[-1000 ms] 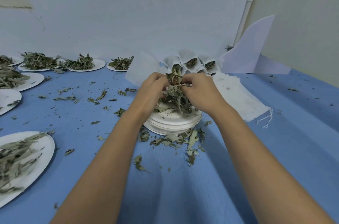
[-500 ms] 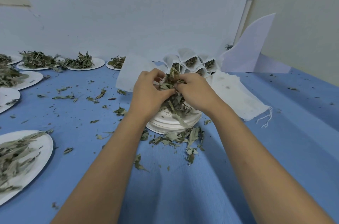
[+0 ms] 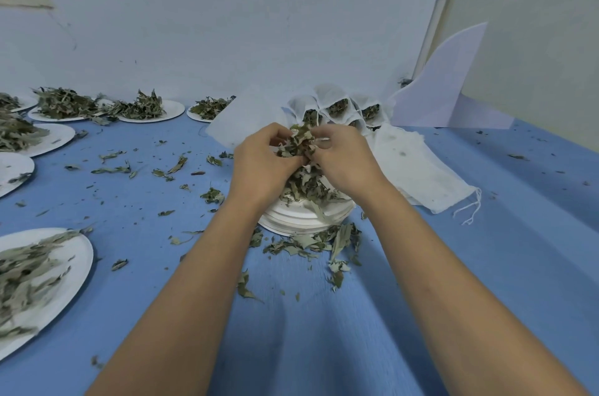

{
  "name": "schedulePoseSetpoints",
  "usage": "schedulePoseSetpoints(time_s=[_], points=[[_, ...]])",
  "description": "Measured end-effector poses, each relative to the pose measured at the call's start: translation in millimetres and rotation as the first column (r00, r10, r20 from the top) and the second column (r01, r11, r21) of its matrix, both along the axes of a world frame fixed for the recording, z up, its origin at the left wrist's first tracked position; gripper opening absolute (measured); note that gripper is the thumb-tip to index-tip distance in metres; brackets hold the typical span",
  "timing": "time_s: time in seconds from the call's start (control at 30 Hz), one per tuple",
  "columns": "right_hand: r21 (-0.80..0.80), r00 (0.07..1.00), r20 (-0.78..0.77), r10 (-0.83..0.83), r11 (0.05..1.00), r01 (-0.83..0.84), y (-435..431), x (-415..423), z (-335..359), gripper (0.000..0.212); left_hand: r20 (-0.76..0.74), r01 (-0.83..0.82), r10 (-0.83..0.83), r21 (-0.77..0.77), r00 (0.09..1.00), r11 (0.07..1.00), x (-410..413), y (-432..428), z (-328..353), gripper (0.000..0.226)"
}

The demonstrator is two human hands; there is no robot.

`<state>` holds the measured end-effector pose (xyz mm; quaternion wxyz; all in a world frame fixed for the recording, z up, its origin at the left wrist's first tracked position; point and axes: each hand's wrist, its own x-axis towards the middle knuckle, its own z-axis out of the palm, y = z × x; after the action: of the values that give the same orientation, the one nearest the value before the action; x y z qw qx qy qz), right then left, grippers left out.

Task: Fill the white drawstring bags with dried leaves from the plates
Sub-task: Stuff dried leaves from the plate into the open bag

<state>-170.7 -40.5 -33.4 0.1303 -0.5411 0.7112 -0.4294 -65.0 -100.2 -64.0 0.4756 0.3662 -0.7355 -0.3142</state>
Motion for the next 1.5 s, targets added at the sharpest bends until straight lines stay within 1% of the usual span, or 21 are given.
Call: schedulePoseSetpoints(time_s=[0.1, 0.13, 0.2, 0.27, 0.33, 0.43, 0.5, 0.6, 0.7, 0.73, 0.8, 0.87, 0.93, 1.0, 1.07, 1.13, 1.23, 1.4, 1.5], points=[[0.029, 0.996, -0.038, 0.076, 0.997, -0.075, 1, 3, 1, 0.03, -0.02, -0.048, 0.048, -0.006, 0.999, 0.999, -2, 1, -2, 0.018], [0.048, 0.995, -0.024, 0.095, 0.994, -0.094, 1, 2, 0, 0.026, -0.021, -0.064, 0.063, -0.009, 0.998, 0.998, -2, 1, -3, 0.017], [0.061, 0.991, 0.059, 0.119, 0.991, -0.123, 1, 1, 1, 0.025, -0.031, -0.078, 0.078, -0.007, 0.996, 0.997, -2, 1, -4, 0.019], [0.043, 0.974, 0.183, 0.132, 0.989, -0.143, -1, 0, 1, 0.036, -0.047, -0.076, 0.076, -0.005, 0.996, 0.997, -1, 0, -3, 0.019], [0.023, 0.963, 0.245, 0.109, 0.993, -0.118, -4, -3, -1, 0.048, -0.076, -0.069, 0.068, -0.017, 0.995, 0.997, 0, -2, -2, 0.019], [-0.002, 0.978, 0.205, 0.047, 0.999, -0.048, -6, -8, -8, 0.048, -0.086, -0.047, 0.043, -0.043, 0.995, 0.998, 1, -1, -3, 0.021], [-0.04, 0.99, 0.138, -0.006, 0.999, 0.012, -6, -9, -11, 0.043, -0.076, -0.027, 0.023, -0.054, 0.997, 0.998, 0, -1, -4, 0.022], [-0.143, 0.996, 0.015, -0.083, 0.986, 0.084, -6, -10, -12, 0.03, -0.062, 0.023, -0.025, -0.035, 0.998, 0.999, -1, -1, -5, 0.022], [-0.204, 0.987, -0.067, -0.145, 0.97, 0.129, -4, -10, -13, 0.028, -0.057, 0.057, -0.059, -0.027, 0.997, 0.998, 1, -3, -3, 0.022], [-0.214, 0.988, -0.058, -0.144, 0.968, 0.128, -4, -10, -14, 0.029, -0.057, 0.061, -0.062, -0.034, 0.996, 0.998, 2, -4, -2, 0.021], [-0.25, 0.992, 0.012, -0.128, 0.96, 0.127, -4, -9, -13, 0.039, -0.053, 0.07, -0.072, -0.043, 0.996, 0.997, 5, -6, -1, 0.021], [-0.281, 0.995, 0.073, -0.074, 0.955, 0.091, -4, -8, -11, 0.047, -0.05, 0.097, -0.099, -0.032, 0.994, 0.995, 7, -8, 1, 0.021], [-0.268, 0.996, 0.083, -0.018, 0.963, 0.04, -4, -8, -9, 0.04, -0.048, 0.121, -0.122, -0.02, 0.991, 0.992, 8, -9, 2, 0.023], [-0.248, 0.991, 0.128, 0.025, 0.969, 0.007, -4, -8, -9, 0.029, -0.048, 0.134, -0.135, -0.022, 0.99, 0.991, 9, -9, 2, 0.029], [-0.259, 0.984, 0.175, 0.033, 0.966, 0.014, -4, -7, -11, 0.021, -0.055, 0.139, -0.14, -0.026, 0.989, 0.99, 10, -9, 2, 0.032], [-0.282, 0.982, 0.186, 0.01, 0.958, 0.044, -4, -8, -12, 0.016, -0.064, 0.127, -0.129, -0.038, 0.99, 0.991, 8, -8, 2, 0.032], [-0.325, 0.988, 0.155, -0.027, 0.942, 0.077, -4, -9, -13, 0.014, -0.08, 0.094, -0.097, -0.044, 0.992, 0.995, 6, -7, 2, 0.027], [-0.292, 0.997, 0.072, 0.004, 0.956, 0.018, -4, -7, -15, 0.017, -0.071, 0.108, -0.111, -0.042, 0.991, 0.993, 8, -7, 1, 0.037], [-0.286, 0.992, 0.125, -0.023, 0.956, 0.059, -6, -8, -15, 0.014, -0.055, 0.135, -0.138, -0.062, 0.989, 0.989, 8, -5, 1, 0.041]])
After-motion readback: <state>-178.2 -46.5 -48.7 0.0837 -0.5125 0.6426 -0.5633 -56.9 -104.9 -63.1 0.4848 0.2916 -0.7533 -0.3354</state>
